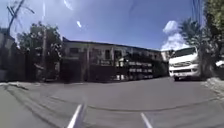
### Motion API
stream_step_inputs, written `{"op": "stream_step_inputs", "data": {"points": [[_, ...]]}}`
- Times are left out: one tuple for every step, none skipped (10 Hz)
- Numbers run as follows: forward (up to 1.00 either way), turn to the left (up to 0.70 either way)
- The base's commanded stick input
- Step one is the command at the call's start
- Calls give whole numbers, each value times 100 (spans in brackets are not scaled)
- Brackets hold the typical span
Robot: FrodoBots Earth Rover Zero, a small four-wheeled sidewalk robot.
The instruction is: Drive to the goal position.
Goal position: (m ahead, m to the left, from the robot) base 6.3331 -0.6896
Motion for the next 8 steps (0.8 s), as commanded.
{"op": "stream_step_inputs", "data": {"points": [[100,-17],[100,2],[100,10],[100,7],[100,2],[100,-8],[100,-29],[100,-40]]}}
